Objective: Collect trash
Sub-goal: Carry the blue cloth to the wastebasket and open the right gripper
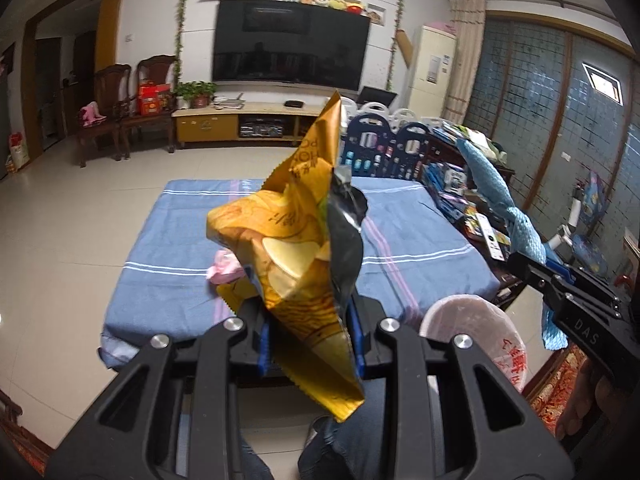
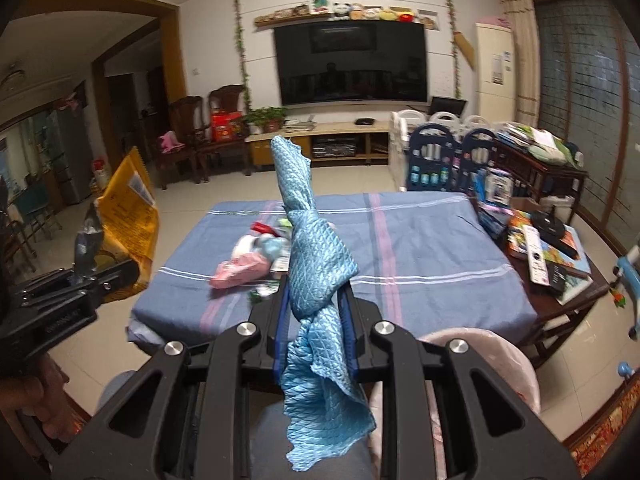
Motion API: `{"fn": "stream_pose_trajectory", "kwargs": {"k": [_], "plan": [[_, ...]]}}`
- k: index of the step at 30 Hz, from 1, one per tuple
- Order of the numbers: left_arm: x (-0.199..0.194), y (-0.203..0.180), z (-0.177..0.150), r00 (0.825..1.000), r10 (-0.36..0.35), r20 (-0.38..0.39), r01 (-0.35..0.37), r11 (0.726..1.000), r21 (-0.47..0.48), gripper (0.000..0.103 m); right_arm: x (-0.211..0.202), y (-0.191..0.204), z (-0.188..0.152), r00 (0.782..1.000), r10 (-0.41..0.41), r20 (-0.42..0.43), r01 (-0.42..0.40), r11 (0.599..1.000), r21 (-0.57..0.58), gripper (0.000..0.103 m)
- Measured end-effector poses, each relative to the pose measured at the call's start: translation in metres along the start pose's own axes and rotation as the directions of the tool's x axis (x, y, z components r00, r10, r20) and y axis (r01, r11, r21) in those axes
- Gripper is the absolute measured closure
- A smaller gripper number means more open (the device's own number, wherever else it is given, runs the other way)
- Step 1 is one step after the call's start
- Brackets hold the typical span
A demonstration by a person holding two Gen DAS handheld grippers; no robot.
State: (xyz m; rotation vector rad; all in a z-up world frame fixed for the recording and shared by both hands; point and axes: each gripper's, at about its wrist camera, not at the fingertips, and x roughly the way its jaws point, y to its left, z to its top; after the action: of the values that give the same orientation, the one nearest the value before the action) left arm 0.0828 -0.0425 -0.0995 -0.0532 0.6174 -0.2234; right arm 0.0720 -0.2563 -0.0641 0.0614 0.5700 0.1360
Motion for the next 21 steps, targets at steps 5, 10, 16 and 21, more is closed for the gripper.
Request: {"fn": "stream_pose_trajectory", "kwargs": {"k": [5, 10, 16, 21], "plan": [[0.03, -0.052, 0.001, 0.99, -0.133, -0.052, 0.136, 0.989, 0.058, 0.073, -0.001, -0.061, -0.019, 0.993, -0.115, -0.04, 0.117, 0.991, 0.062, 0.08], [0.064, -0.115, -0.009, 0.954, -0.263, -0.142, 0.28, 0.953, 0.117, 0.073, 0.0, -0.11, -0.041, 0.978, -0.187, -0.092, 0.197, 0.974, 0.113, 0.078], [0.094, -0.172, -0.021, 0.918, -0.327, -0.224, 0.367, 0.914, 0.17, 0.073, -0.004, -0.148, -0.057, 0.964, -0.246, -0.105, 0.26, 0.952, 0.162, 0.039], [0.119, -0.208, -0.036, 0.886, -0.361, -0.291, 0.424, 0.884, 0.194, 0.073, -0.029, -0.176, -0.055, 0.959, -0.285, 0.01, 0.272, 0.925, 0.266, 0.036]]}}
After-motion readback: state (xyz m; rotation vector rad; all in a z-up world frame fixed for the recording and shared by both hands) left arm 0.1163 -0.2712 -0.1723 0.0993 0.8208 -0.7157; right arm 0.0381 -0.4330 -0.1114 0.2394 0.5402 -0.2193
